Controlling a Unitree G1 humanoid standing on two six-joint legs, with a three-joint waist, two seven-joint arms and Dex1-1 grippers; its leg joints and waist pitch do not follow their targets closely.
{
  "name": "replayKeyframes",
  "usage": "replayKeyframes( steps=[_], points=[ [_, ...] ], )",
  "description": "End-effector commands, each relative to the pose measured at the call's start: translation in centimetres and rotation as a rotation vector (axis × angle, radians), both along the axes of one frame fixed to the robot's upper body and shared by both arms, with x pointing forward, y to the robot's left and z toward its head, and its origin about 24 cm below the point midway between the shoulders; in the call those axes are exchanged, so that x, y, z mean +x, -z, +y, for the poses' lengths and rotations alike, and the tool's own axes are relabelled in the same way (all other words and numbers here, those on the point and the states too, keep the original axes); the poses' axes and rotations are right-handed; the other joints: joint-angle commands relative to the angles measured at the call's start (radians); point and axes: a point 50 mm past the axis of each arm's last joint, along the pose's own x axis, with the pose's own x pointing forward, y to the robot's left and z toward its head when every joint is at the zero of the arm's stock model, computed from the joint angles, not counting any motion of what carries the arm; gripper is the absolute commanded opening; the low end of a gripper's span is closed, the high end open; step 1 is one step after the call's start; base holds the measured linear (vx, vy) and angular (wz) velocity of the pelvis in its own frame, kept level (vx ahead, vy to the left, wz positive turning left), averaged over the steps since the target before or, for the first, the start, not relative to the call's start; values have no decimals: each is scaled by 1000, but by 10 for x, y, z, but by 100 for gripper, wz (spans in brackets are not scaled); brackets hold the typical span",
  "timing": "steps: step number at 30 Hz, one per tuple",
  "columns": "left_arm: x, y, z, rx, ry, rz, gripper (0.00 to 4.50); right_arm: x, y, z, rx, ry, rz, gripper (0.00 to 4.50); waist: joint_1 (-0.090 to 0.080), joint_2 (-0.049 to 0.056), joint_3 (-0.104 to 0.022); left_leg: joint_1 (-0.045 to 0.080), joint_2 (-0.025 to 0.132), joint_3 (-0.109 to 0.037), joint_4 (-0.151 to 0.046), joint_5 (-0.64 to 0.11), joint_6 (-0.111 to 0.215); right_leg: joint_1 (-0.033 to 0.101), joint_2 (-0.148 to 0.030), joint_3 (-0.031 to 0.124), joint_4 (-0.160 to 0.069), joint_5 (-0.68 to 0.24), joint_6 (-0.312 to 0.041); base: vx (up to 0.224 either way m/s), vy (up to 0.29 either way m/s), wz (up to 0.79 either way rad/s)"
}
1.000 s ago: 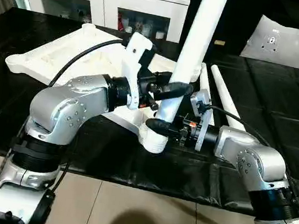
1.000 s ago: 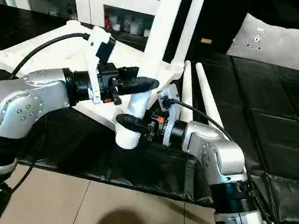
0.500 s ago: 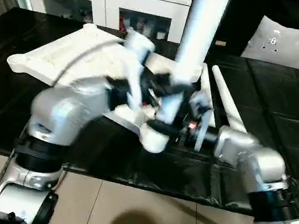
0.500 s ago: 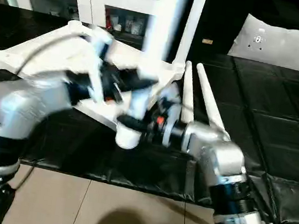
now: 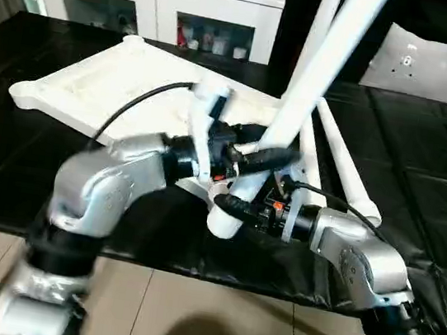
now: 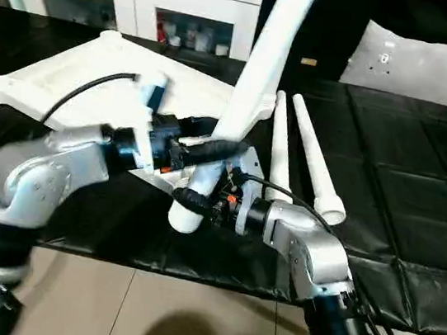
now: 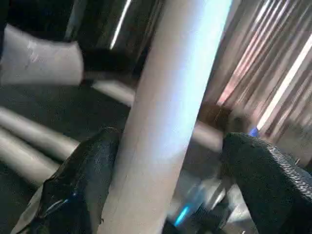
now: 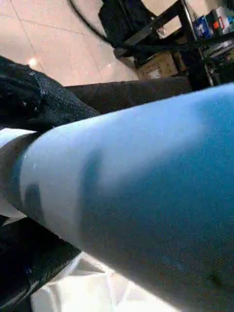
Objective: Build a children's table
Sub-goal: Pick table leg
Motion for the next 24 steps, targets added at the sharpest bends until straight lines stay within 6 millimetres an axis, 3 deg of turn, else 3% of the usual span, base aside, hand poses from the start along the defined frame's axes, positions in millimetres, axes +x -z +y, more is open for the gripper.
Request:
replayKeyframes(
  steps=[1,2,7,11,15,17,18,19,21,24],
  points=[
    [-14,-21,-12,-147,154,-38,397,-2,4,-3,-9,19,31,189,-1,0,-78,13,25,-7,-66,-202,0,62,-68,41,-81,-316,-141,0,0,0],
    [-14,-21,-12,-166,164,-32,397,-2,4,-3,-6,20,30,189,-3,9,-79,16,25,-5,-64,-208,-2,61,-68,41,-84,-323,-138,0,0,0],
    [-14,-23,-7,-273,170,-1,397,-3,-2,-5,32,70,28,189,-8,2,-79,13,23,-6,-65,-196,7,63,-64,41,-84,-322,-127,0,0,0],
    [-15,-22,9,-285,32,-22,397,-7,-5,-14,61,154,31,189,-9,-2,-78,15,27,-6,-67,-191,3,62,-64,41,-84,-323,-129,0,0,0],
    [-15,-18,24,-241,-110,-31,397,-10,-10,-21,82,244,-4,189,-18,-1,-74,13,24,-6,-70,-212,-3,61,-61,40,-92,-382,-79,0,0,0],
    [-10,-3,42,-105,-334,12,397,-14,-9,-29,50,354,-7,189,-27,-3,-72,14,22,-7,-70,-227,-8,57,-59,37,-98,-440,-46,0,0,0],
    [-10,-3,42,-105,-334,12,397,-14,-9,-29,50,354,-7,189,-31,-6,-71,14,24,-9,-72,-233,-14,57,-58,37,-97,-451,-34,0,0,0],
    [-6,13,52,22,-451,62,397,-15,-6,-35,9,447,-16,189,-33,-5,-70,17,20,-10,-72,-243,-19,51,-57,36,-104,-500,1,0,0,0],
    [-8,25,62,97,-533,65,397,-14,-3,-42,-29,566,-24,189,-39,-1,-66,21,13,-10,-72,-267,-27,44,-55,32,-114,-559,33,0,0,0],
    [-14,42,74,188,-676,60,397,-16,-1,-49,-65,712,-40,189,-53,7,-69,24,15,-14,-75,-300,-39,41,-52,29,-119,-555,39,0,0,0]
  ],
)
